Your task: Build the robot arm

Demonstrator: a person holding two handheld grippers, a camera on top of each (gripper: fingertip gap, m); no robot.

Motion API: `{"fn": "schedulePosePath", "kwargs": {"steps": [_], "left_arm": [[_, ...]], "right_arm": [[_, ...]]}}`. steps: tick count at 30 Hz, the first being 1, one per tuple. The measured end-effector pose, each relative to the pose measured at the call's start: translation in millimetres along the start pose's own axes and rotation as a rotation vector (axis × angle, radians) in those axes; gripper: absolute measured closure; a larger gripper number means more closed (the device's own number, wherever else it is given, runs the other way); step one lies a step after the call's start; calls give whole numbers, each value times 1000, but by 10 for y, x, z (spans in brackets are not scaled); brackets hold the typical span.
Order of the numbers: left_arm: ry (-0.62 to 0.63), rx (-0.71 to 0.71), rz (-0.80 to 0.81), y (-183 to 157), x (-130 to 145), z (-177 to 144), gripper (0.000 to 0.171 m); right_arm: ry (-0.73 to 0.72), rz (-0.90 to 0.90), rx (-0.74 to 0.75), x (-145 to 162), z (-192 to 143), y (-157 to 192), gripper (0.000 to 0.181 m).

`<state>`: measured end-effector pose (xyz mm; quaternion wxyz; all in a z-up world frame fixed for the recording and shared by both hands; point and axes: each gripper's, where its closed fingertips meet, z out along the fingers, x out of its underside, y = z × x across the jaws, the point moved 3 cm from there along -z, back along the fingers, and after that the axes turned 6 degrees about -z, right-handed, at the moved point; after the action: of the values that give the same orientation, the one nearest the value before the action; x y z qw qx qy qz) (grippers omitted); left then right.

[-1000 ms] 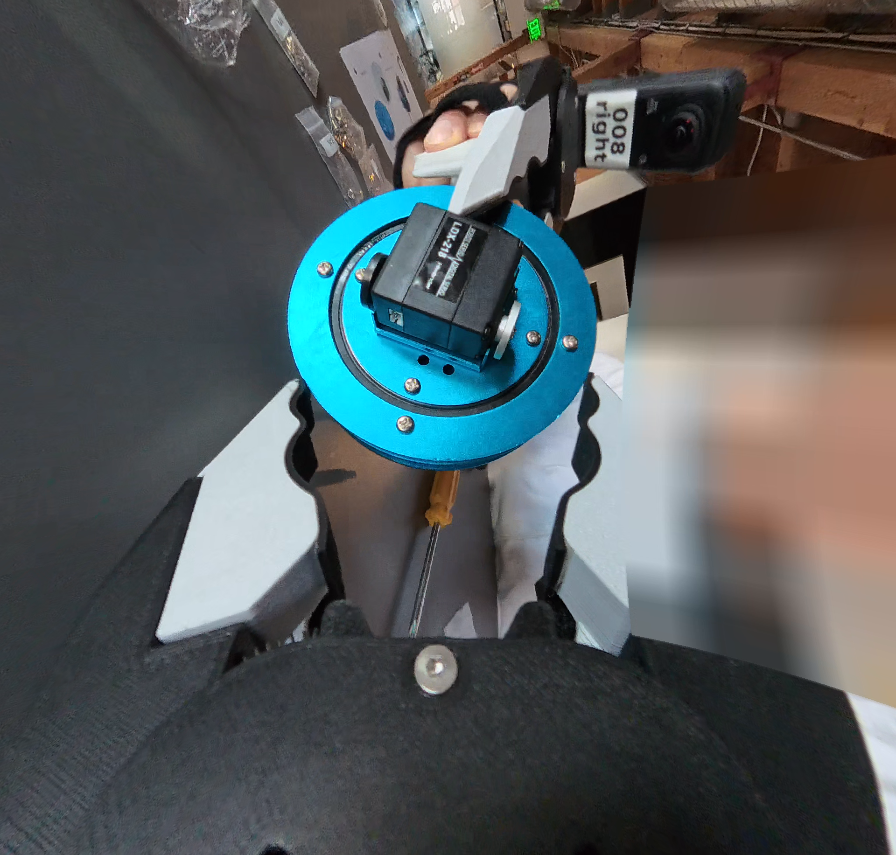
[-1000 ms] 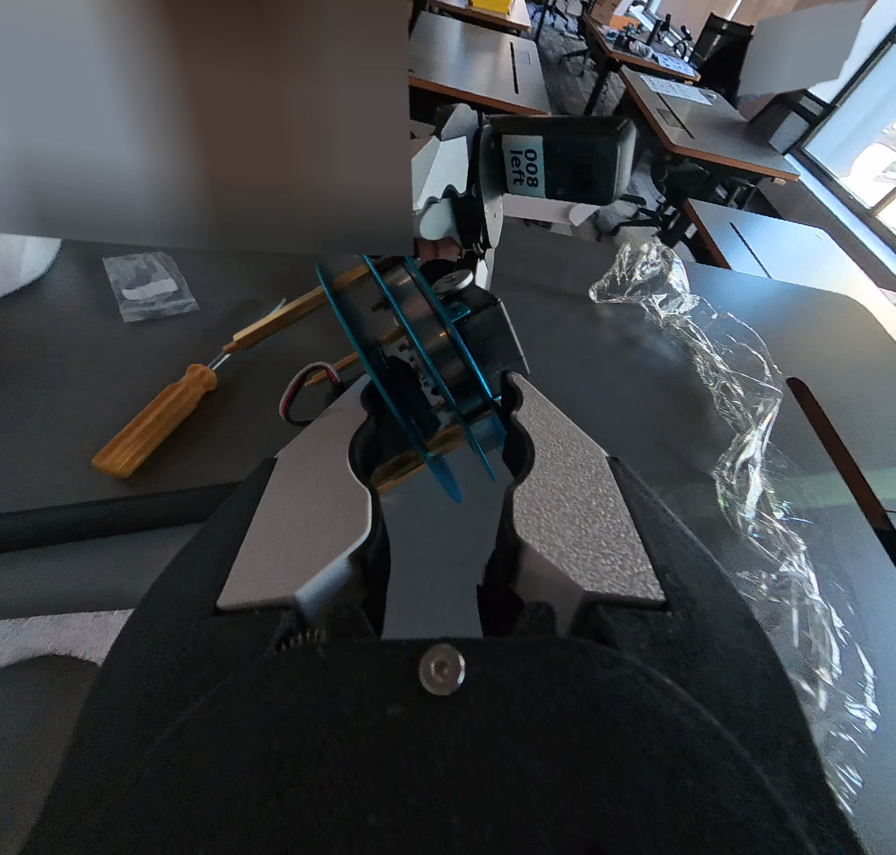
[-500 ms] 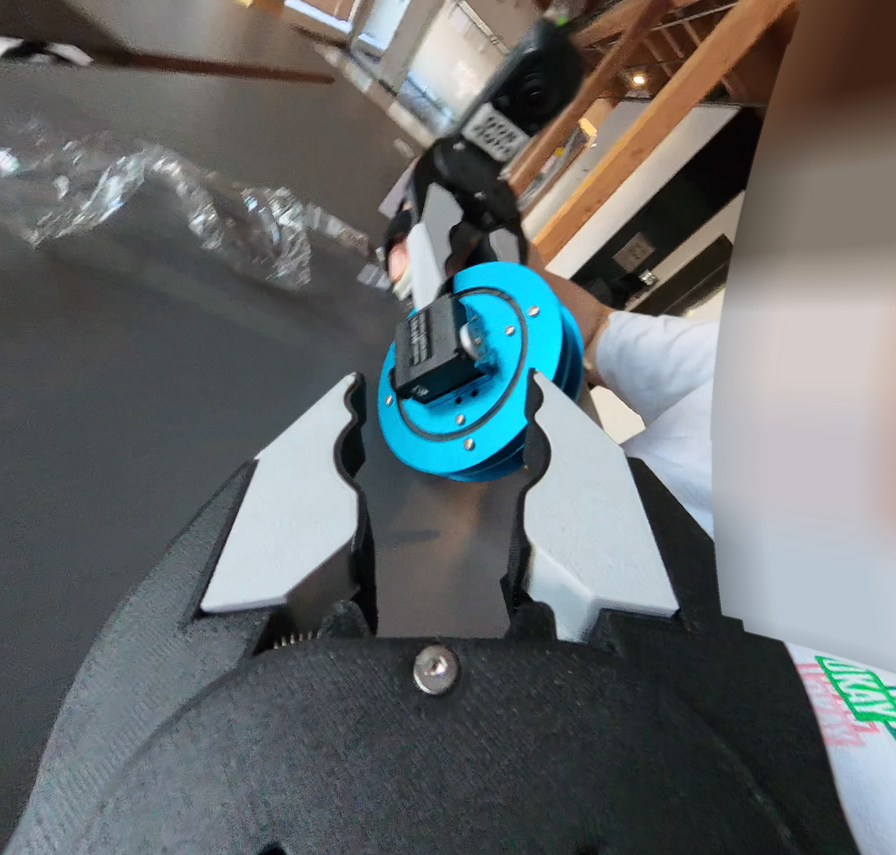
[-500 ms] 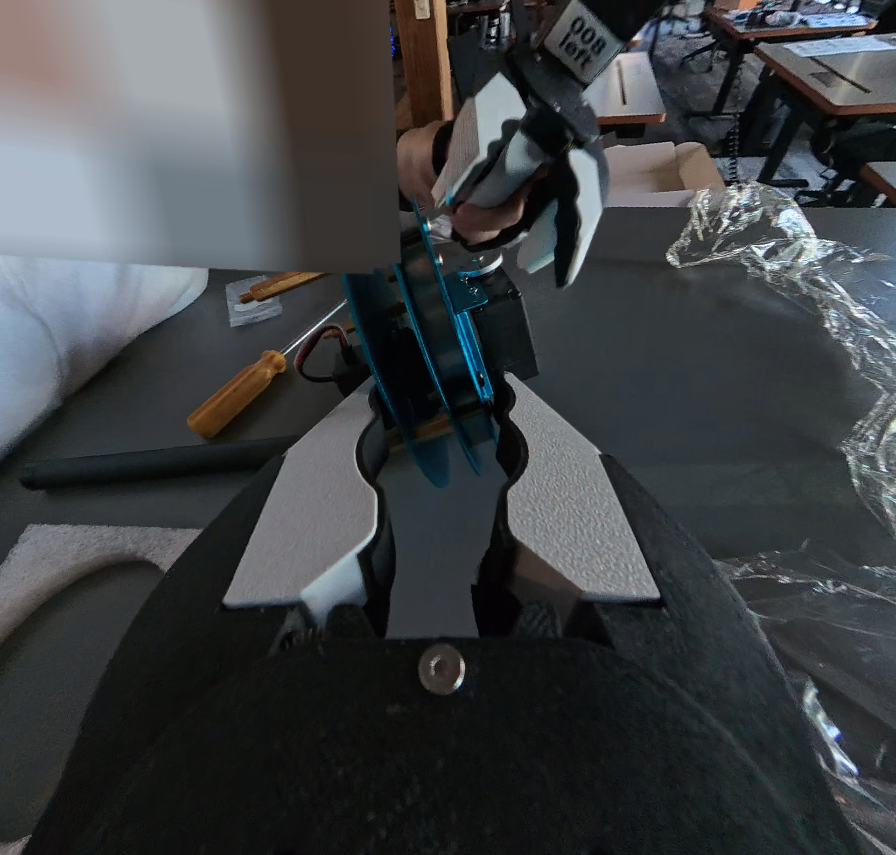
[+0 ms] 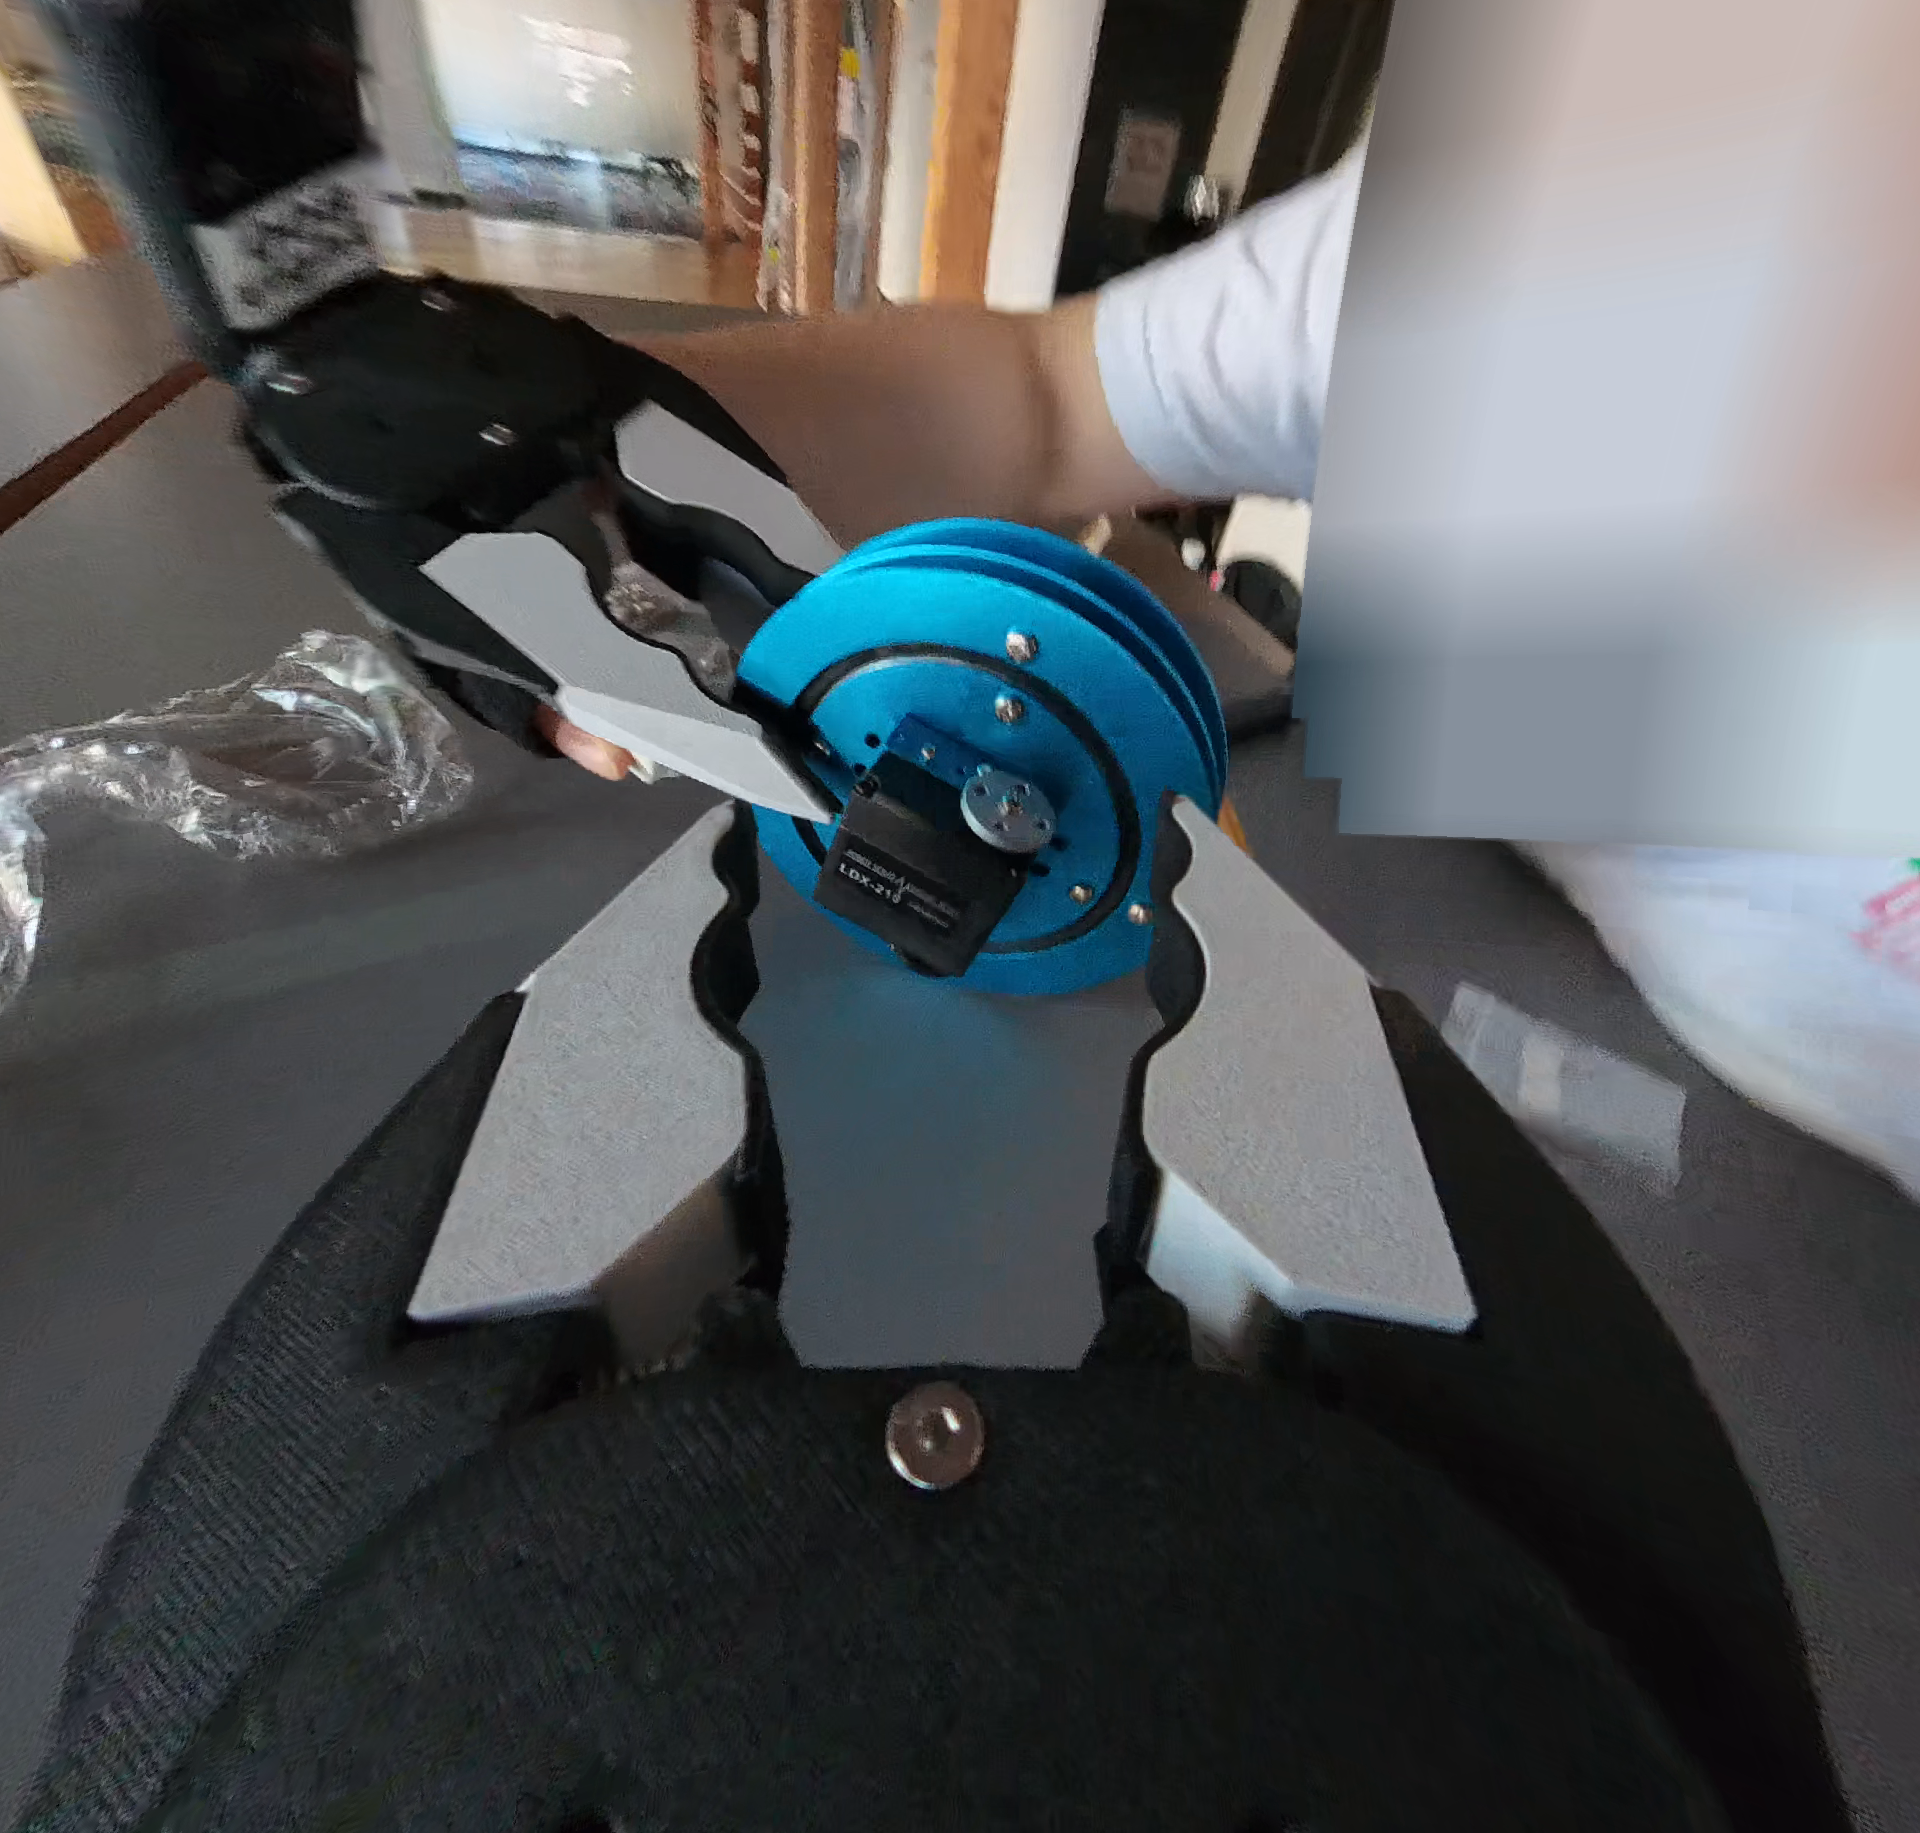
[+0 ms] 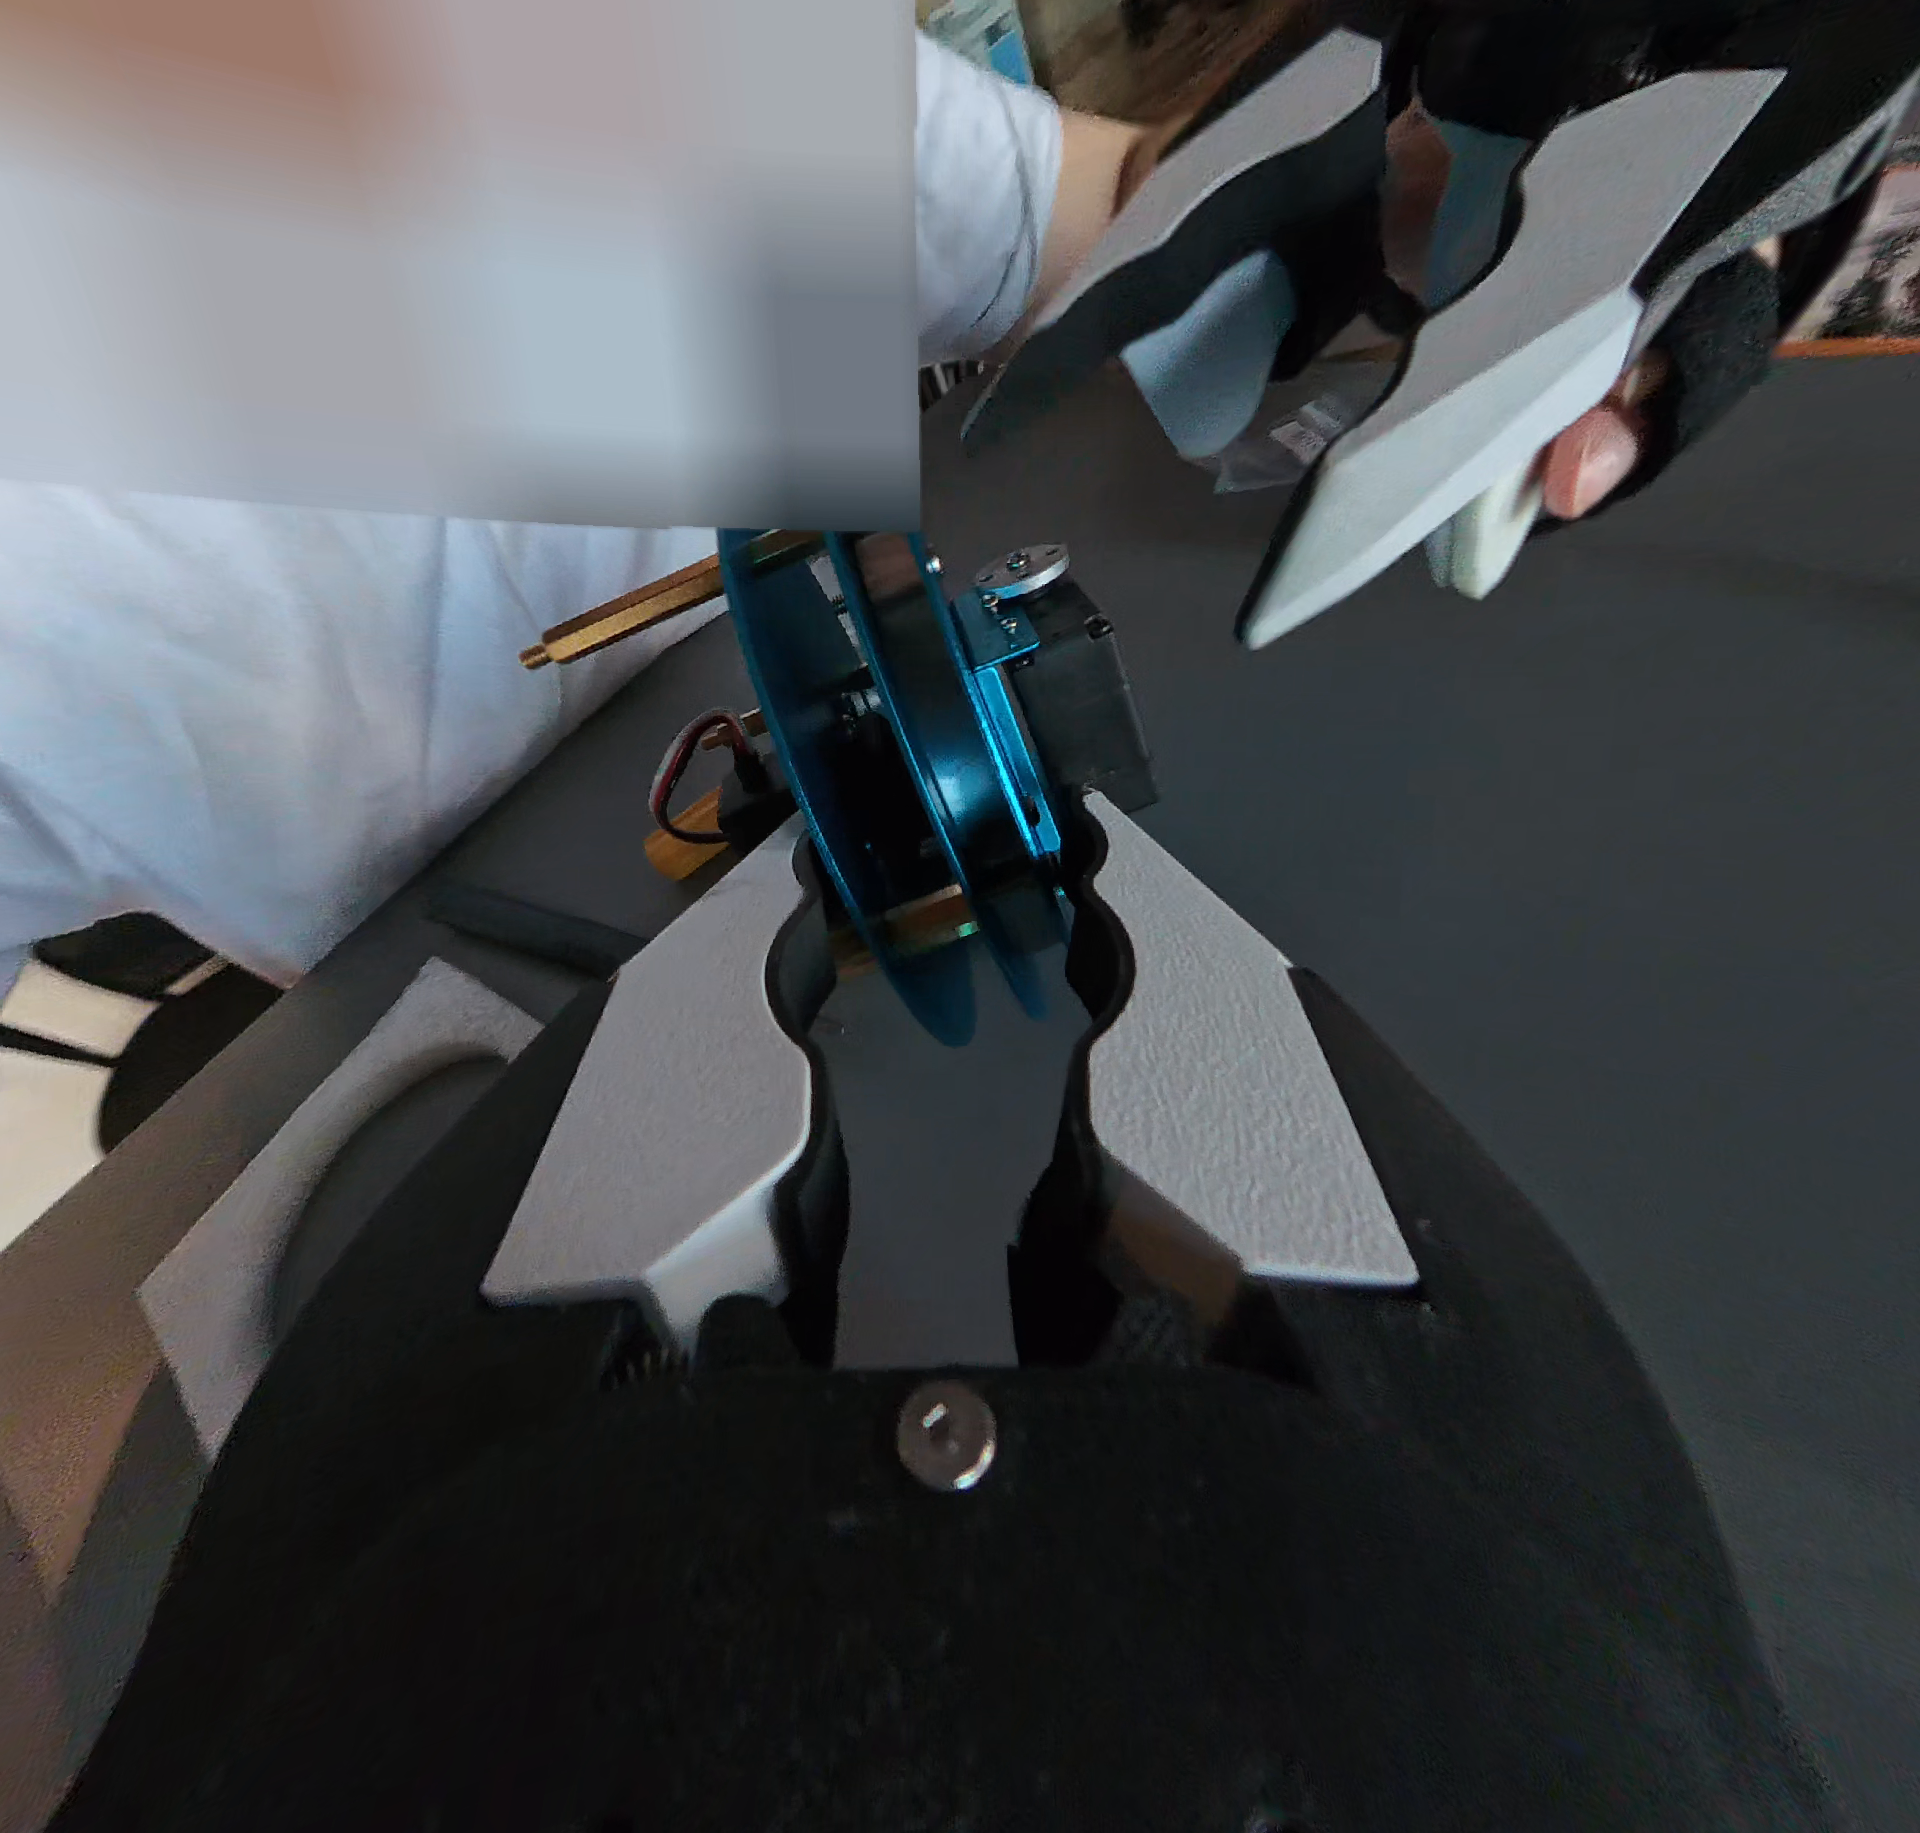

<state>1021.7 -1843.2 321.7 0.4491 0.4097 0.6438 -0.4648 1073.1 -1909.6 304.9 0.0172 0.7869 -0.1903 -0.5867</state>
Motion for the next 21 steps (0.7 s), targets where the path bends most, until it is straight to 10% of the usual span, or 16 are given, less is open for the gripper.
{"fn": "schedulePosePath", "kwargs": {"steps": [21], "left_arm": [[134,100,107,111,125,272,124]], "right_arm": [[115,-31,-207,130,-72,-53,140]]}}
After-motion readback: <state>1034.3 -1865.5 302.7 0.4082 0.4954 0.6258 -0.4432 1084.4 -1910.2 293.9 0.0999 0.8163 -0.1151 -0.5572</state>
